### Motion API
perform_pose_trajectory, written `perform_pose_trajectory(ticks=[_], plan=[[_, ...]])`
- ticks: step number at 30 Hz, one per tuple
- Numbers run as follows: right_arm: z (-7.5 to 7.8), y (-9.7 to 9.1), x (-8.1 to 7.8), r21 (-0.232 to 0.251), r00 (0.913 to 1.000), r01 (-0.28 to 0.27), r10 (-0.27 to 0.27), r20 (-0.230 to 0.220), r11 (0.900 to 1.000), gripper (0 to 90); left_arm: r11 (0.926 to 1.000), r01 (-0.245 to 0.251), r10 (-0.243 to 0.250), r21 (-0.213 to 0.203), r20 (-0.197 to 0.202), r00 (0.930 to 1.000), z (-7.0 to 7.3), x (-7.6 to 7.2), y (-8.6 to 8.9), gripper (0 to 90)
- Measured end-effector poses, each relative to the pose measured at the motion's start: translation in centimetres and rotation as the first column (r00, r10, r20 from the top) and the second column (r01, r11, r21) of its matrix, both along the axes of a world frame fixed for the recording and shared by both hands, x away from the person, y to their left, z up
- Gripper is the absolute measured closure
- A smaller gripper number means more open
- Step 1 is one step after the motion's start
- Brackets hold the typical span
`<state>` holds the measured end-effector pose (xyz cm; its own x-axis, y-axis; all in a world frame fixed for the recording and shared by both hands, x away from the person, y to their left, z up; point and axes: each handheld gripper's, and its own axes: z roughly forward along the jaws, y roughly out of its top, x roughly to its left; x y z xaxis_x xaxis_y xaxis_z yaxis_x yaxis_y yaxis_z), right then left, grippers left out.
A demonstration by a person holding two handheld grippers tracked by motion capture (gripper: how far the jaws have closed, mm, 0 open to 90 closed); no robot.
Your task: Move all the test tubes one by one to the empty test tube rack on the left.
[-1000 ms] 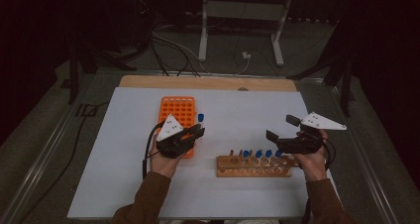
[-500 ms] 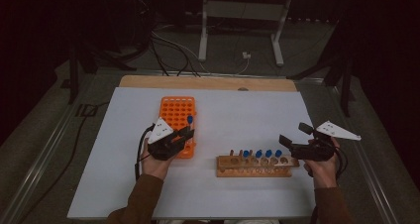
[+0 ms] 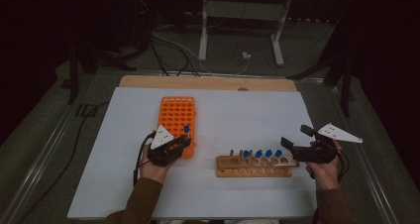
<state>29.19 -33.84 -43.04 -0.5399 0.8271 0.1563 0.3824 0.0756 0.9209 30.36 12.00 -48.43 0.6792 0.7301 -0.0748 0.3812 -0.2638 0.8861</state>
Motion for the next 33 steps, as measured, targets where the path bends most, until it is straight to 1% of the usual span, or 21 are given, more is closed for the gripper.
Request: perform_pose_trajectory(ticks=[1, 2, 4, 8, 11, 12, 16, 19, 20, 21, 23, 24, 26, 27, 28, 29, 33], plan=[[-0.04, -0.03, -0.04, 0.0, 1.0, -0.002, 0.002, -0.001, 1.0, 0.2, 0.9999, 0.001, -0.001, 0.015, -0.004, 1.0, -0.12, -0.05, -0.07, 78.1], [-0.04, -0.03, -0.04, 0.0, 1.0, -0.002, 0.002, -0.001, 1.0, 0.2, 0.999, 0.001, 0.0, 0.045, -0.012, 0.9999, -0.29, -0.1, -0.22, 78.1], [-0.06, -0.07, -0.08, 0.001, 1.0, -0.002, 0.002, -0.002, 1.0, 0.2, 0.9973, 0.002, 0.0, 0.074, -0.024, 0.9997, -0.5, -0.11, -0.44, 78.1], [-0.07, -0.06, -0.11, 0.001, 1.0, -0.004, 0.004, -0.002, 1.0, 0.2, 0.9946, 0.004, -0.001, 0.104, -0.023, 0.9997, -0.62, -0.14, -0.77, 78.2], [-0.13, 0.02, -0.07, -0.001, 1.0, -0.007, 0.007, -0.003, 1.0, 0.2, 0.9906, 0.001, 0.004, 0.137, -0.037, 0.9993, -0.79, -0.11, -1.0, 78.3], [-0.15, 0.06, -0.07, -0.002, 1.0, -0.008, 0.008, -0.003, 1.0, 0.2, 0.99, -0.001, 0.006, 0.141, -0.037, 0.9993, -0.89, -0.11, -1.04, 78.3], [-0.15, 0.15, -0.1, -0.005, 0.9999, -0.011, 0.011, -0.002, 0.9999, 0.2, 0.9902, -0.002, 0.008, 0.139, -0.044, 0.999, -0.85, -0.08, -0.99, 78.3], [-0.18, 0.14, -0.09, -0.005, 0.9999, -0.011, 0.011, -0.004, 0.9999, 0.2, 0.9918, -0.004, 0.01, 0.127, -0.048, 0.9988, -0.83, -0.1, -0.91, 77.6], [-0.19, 0.13, -0.1, -0.006, 0.9999, -0.011, 0.011, -0.005, 0.9999, 0.2, 0.9932, -0.006, 0.012, 0.116, -0.049, 0.9987, -0.84, -0.11, -0.85, 72.9], [-0.19, 0.13, -0.11, -0.006, 0.9999, -0.012, 0.012, -0.005, 0.9999, 0.2, 0.9941, -0.011, 0.016, 0.108, -0.045, 0.9988, -0.79, -0.15, -0.79, 72.9], [-0.18, 0.14, -0.16, -0.007, 0.9999, -0.014, 0.014, -0.004, 0.9999, 0.2, 0.9956, -0.021, 0.023, 0.091, -0.024, 0.9994, -0.51, -0.29, -0.71, 68.7], [-0.18, 0.15, -0.18, -0.009, 0.9999, -0.016, 0.016, -0.003, 0.9998, 0.2, 0.9965, -0.023, 0.024, 0.081, -0.014, 0.9996, -0.33, -0.37, -0.66, 68.7], [-0.19, 0.22, -0.25, -0.014, 0.9998, -0.021, 0.021, -0.004, 0.9997, 0.2, 0.9967, -0.027, 0.027, 0.077, 0.0, 0.9996, -0.09, -0.48, -0.6, 70.9], [-0.2, 0.28, -0.3, -0.016, 0.9997, -0.025, 0.025, -0.006, 0.9996, 0.2, 0.9961, -0.024, 0.024, 0.085, -0.004, 0.9997, -0.08, -0.48, -0.61, 75.1], [-0.25, 0.41, -0.41, -0.024, 0.9994, -0.035, 0.035, -0.007, 0.9991, 0.2, 0.9952, -0.023, 0.024, 0.095, -0.016, 0.9996, -0.15, -0.43, -0.68, 77.4], [-0.25, 0.41, -0.41, -0.024, 0.9994, -0.035, 0.035, -0.007, 0.9991, 0.2, 0.9935, -0.022, 0.025, 0.112, -0.028, 0.9993, -0.25, -0.36, -0.79, 77.4], [-0.3, 0.6, -0.69, -0.034, 0.9981, -0.061, 0.061, -0.003, 0.9976, 0.3, 0.9938, -0.02, 0.024, 0.11, -0.03, 0.9993, -0.37, -0.33, -0.87, 77.8]])
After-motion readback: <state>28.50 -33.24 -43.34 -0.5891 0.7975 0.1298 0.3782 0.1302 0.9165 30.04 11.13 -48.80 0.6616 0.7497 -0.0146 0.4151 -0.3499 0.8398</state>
